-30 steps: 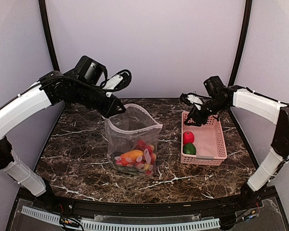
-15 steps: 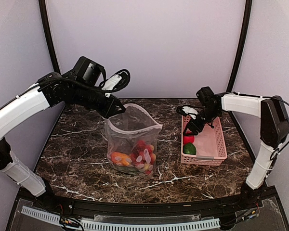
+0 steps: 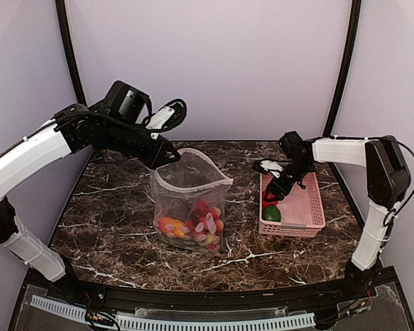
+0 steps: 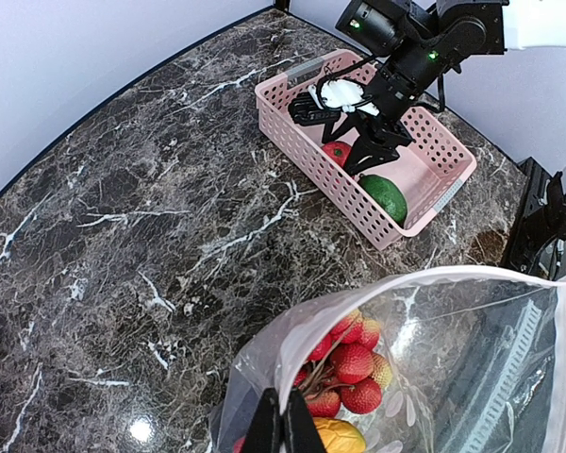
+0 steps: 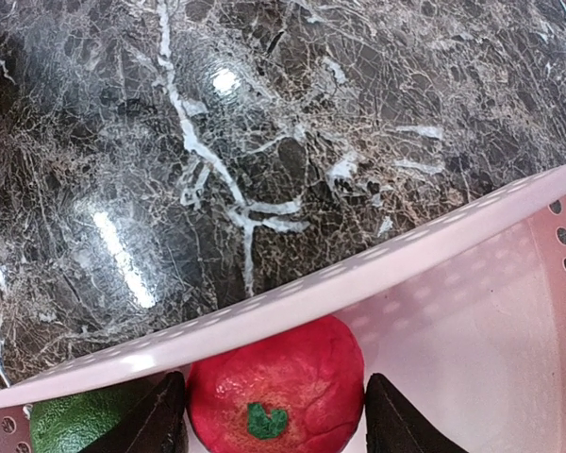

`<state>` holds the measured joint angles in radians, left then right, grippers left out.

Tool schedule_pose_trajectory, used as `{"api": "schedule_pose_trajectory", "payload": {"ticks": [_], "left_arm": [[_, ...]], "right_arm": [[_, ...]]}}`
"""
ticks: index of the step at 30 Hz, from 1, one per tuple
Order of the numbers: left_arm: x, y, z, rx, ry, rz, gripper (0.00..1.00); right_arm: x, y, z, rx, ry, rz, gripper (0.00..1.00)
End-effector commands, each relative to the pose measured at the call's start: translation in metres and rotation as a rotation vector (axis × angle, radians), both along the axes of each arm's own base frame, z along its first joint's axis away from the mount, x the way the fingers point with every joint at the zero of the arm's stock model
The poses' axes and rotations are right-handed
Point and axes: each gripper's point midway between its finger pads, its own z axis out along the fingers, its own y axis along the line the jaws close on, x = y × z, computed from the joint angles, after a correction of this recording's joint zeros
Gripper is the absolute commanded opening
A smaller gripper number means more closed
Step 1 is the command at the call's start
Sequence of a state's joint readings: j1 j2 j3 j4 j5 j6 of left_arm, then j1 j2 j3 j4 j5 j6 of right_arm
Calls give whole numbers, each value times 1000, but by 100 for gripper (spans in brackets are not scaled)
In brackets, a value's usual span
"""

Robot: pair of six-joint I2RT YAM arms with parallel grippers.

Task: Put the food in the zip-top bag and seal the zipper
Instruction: Pick up the fake fruit from the bin.

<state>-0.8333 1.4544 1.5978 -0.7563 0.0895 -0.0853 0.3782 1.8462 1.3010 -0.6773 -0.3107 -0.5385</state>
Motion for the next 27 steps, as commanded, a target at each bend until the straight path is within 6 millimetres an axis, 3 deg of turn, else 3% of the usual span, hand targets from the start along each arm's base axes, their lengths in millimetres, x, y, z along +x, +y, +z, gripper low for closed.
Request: {"api": "schedule_pose_trajectory", "payload": {"ticks": [1, 9, 13, 18, 27], "left_arm": [[-2, 1, 1, -18, 8, 3, 1], [-3, 0, -3, -21, 20, 0, 1], [-3, 0, -4, -21, 17, 3, 1], [-3, 1, -3, -27, 14, 7, 1], [-3, 3, -4, -41, 4, 18, 1]], "right_arm": [[-3, -7, -15, -31, 29, -21, 63], [-2, -14, -26, -74, 41, -33, 58], [1, -18, -17, -90, 14, -42, 51], [9, -21, 21, -71, -75, -52, 46], [7, -5, 112, 54, -179, -7, 43]]}}
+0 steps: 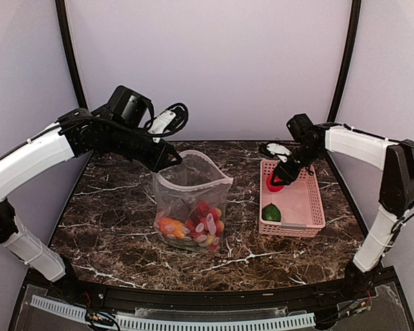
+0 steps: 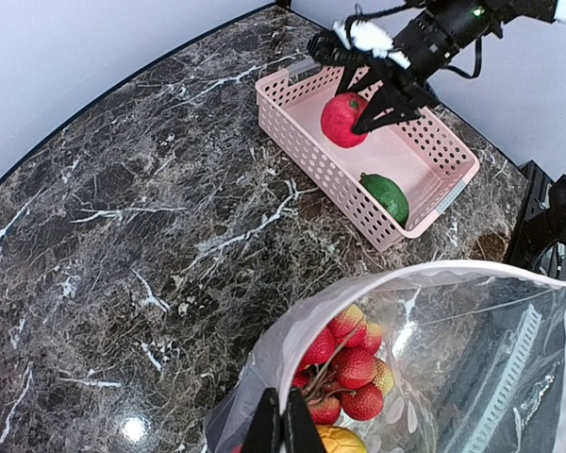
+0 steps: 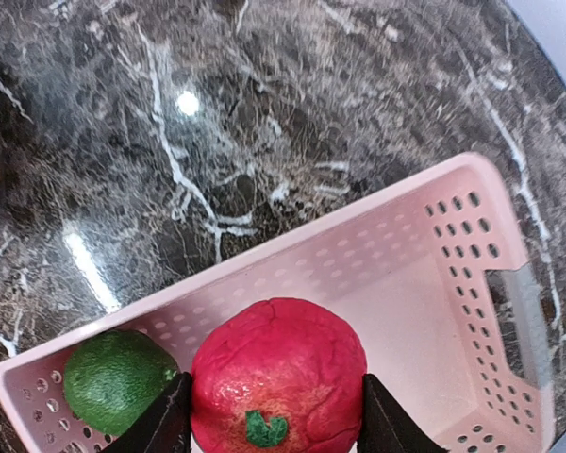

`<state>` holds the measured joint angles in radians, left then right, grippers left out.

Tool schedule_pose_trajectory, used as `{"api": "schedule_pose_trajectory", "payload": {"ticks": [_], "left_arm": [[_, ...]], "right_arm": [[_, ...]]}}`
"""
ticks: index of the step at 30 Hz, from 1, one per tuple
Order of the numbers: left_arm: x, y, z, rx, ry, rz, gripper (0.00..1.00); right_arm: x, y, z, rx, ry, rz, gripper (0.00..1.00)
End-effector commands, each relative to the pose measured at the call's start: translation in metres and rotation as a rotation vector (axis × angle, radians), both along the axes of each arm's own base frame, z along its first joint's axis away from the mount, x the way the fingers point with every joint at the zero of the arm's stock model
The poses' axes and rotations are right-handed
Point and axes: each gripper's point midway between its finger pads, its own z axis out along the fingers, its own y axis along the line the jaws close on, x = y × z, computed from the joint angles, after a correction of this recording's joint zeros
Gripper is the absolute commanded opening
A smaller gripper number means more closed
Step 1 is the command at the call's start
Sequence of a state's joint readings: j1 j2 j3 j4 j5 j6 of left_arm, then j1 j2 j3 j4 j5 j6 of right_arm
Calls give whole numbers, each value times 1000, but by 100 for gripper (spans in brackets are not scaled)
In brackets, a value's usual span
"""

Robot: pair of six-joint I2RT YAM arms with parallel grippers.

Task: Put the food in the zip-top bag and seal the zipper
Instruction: Pick up the fake fruit from the bin, then place the fake fruit in the zipper food storage bag.

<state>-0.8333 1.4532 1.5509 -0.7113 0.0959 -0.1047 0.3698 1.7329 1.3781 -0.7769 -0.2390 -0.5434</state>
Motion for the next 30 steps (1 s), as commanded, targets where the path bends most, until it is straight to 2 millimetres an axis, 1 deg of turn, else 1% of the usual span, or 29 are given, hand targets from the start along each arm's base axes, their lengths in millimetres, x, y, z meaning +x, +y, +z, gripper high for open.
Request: {"api": "schedule_pose_trajectory", "payload": {"ticks": [1, 5, 6, 7, 10, 11, 15, 19, 21, 24, 27, 30], "left_arm": [[-4, 6, 7, -33, -12, 13, 1], [-4, 5, 6, -38, -9, 11, 1], [-3, 4, 6, -38, -9, 12, 1], [-3, 4, 6, -38, -9, 13, 1], [-3, 2, 6, -43, -4, 12, 1], [-2, 2, 6, -43, -3, 12, 1], [-2, 1, 5, -46, -3, 15, 1], [-3, -1, 5, -58, 12, 9, 1], [-4, 0, 6, -59, 13, 10, 1], [-5, 1, 9, -64, 10, 12, 1], [-6, 2, 12, -69, 3, 15, 1], [-5, 3, 13, -72, -2, 20, 1]], "right_arm": [[-3, 12, 66, 111, -76, 37, 42], [-15, 29, 116, 230, -116, 102, 42], [-18, 35, 132, 262, -134, 120, 42], [-24, 41, 144, 291, -141, 145, 42], [-43, 62, 181, 360, -189, 238, 42], [-52, 72, 192, 382, -204, 281, 43], [-85, 102, 231, 490, -253, 414, 43], [-120, 133, 253, 577, -256, 537, 43], [-132, 145, 265, 599, -263, 583, 43], [-146, 158, 280, 630, -262, 635, 43], [-157, 170, 290, 657, -267, 686, 43], [-167, 184, 290, 663, -256, 725, 43]]}}
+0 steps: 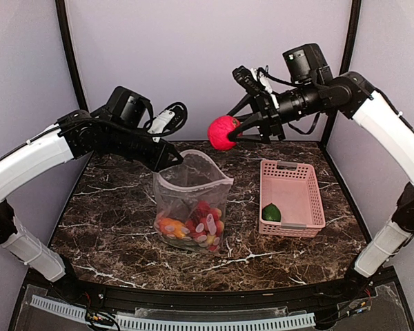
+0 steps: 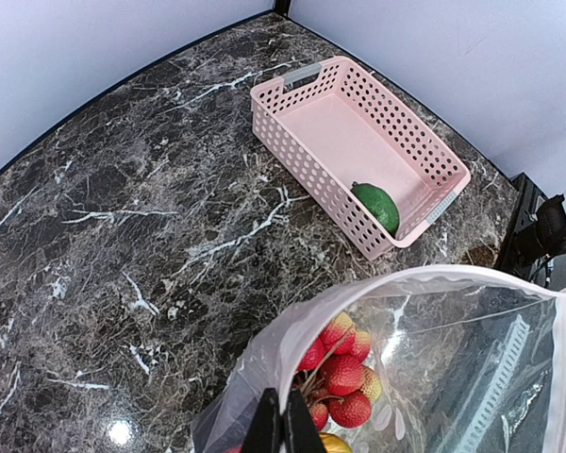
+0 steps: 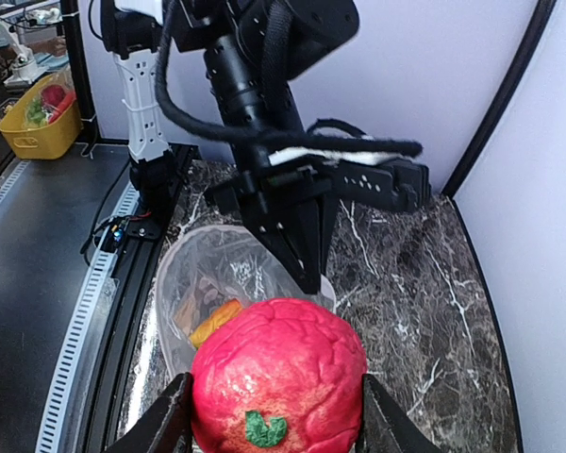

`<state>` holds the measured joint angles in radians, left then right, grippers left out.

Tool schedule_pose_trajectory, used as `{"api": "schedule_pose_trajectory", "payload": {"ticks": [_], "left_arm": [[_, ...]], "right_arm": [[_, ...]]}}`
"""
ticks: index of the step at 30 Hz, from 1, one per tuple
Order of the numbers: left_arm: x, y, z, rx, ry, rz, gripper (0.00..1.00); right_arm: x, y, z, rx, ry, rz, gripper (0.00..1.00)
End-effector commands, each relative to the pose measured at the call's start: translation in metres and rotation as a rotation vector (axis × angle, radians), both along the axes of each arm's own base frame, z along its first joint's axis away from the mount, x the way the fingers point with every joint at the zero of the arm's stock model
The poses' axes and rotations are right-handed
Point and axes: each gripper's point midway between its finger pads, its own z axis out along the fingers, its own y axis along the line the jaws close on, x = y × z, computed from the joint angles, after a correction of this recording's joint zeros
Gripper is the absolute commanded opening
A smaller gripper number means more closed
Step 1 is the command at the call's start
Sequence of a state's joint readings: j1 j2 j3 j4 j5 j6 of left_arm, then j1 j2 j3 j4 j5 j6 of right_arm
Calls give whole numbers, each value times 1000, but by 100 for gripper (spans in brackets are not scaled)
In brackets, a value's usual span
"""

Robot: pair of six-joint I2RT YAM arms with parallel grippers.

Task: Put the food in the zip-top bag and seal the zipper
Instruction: Place the fake fruit in the zipper food storage bag.

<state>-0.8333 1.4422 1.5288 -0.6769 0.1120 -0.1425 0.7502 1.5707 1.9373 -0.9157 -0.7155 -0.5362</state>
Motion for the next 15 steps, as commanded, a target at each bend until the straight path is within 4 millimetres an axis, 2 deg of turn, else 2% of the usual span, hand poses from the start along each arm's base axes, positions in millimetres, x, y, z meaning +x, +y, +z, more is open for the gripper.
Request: {"api": "schedule_pose_trajectory", "payload": {"ticks": [1, 7, 15], "left_arm": [[-4, 6, 12, -33, -16, 9, 1], [-4, 5, 13, -39, -17, 8, 1], [-6, 8, 15, -40, -22, 9, 1]], "right_arm": [[-18, 24, 2, 13, 20, 84, 43], [-25, 47, -17, -26, 7, 106, 43], [-10, 66, -46, -83, -56, 48, 43]]}}
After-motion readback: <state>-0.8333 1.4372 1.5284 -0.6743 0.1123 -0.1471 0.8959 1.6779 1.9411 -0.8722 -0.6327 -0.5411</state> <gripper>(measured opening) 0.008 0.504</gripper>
